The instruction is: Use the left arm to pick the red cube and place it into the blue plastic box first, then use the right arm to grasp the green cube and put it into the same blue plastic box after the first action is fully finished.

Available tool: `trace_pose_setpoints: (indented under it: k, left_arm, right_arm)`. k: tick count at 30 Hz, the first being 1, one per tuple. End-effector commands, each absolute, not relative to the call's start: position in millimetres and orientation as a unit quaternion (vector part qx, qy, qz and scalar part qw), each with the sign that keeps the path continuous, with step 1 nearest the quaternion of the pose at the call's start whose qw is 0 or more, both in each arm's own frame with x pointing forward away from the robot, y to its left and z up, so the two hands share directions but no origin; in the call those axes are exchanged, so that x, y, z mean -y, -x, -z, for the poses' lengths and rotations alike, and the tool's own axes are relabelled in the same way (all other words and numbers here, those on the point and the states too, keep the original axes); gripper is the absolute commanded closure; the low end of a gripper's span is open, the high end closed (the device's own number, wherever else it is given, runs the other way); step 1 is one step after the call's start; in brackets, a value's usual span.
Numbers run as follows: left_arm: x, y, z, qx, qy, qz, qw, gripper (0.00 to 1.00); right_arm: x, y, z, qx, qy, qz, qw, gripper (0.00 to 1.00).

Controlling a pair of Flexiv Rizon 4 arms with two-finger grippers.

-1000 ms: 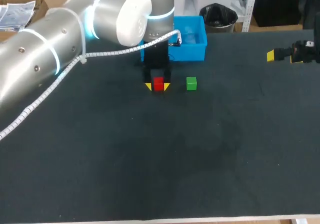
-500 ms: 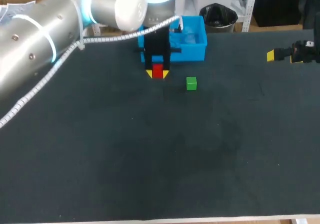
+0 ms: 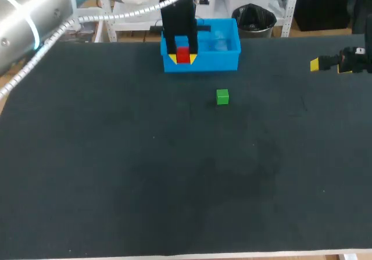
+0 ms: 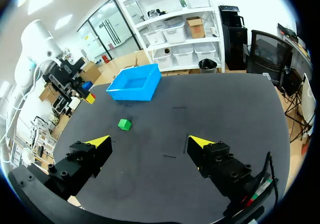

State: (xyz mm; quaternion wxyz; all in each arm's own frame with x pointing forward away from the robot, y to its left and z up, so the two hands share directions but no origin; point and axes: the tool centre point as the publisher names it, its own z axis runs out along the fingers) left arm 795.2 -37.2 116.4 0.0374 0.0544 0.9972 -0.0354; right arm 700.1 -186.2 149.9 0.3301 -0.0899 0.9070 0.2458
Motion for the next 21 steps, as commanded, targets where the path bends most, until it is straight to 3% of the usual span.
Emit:
trace_pose_setpoints:
  k: [1, 21]
  left_arm:
    - [32.0, -788.6, -129.1, -0.995, -0.054, 0.053, 0.065, 1.00]
    - [36.7, -867.4, -162.2, -0.980, -0.007, 0.147, 0.135, 1.00]
  right_arm:
    - [186.1, -700.0, -150.0, -0.907, 0.090, -0.246, 0.330, 0.00]
    - [186.1, -700.0, -150.0, -0.907, 0.090, -0.246, 0.330, 0.00]
